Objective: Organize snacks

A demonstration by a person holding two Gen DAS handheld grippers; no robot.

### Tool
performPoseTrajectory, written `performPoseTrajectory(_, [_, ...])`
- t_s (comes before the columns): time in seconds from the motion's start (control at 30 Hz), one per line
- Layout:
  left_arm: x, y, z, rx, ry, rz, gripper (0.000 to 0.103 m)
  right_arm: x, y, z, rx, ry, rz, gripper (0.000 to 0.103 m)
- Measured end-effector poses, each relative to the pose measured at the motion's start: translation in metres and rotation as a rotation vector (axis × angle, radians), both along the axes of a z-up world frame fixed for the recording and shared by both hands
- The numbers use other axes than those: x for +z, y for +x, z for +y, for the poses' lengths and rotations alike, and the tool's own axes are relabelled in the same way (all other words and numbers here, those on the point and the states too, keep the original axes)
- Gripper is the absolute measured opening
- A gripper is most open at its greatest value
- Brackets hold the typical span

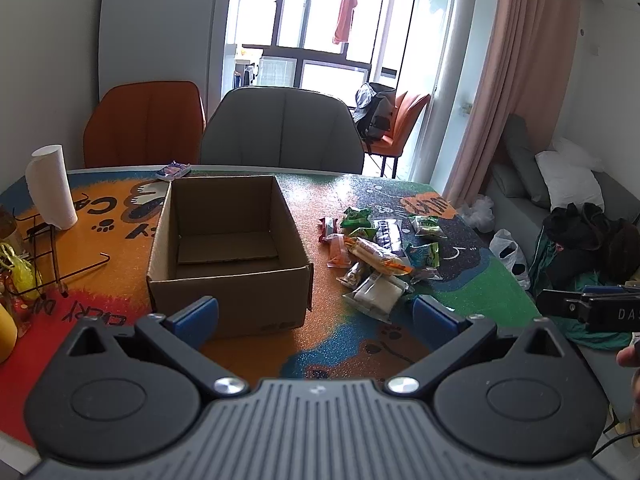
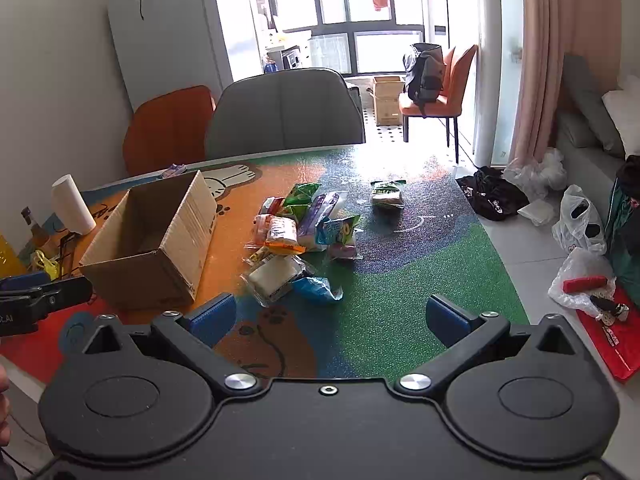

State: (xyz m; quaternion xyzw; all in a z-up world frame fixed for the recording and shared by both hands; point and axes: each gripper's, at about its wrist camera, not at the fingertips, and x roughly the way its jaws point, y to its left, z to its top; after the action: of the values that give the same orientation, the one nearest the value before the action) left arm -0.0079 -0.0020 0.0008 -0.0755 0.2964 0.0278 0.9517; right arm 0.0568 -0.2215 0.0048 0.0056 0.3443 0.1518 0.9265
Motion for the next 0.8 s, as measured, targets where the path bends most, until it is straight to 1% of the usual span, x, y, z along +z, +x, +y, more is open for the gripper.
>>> performPoseTrajectory(0.47, [0.0014, -0.0029, -0.0021, -0.006, 0.004, -0.008, 0.103, 0.0002, -0.0008, 0.0002, -0.001, 0.002, 0.0, 0.103])
performPoseTrajectory(0.8, [0.0013, -0.0015, 0.0008, -0.007, -0.008, -0.005, 0.103, -0.0017, 0.002, 0.002, 0.005, 0.005, 0.005, 0.103])
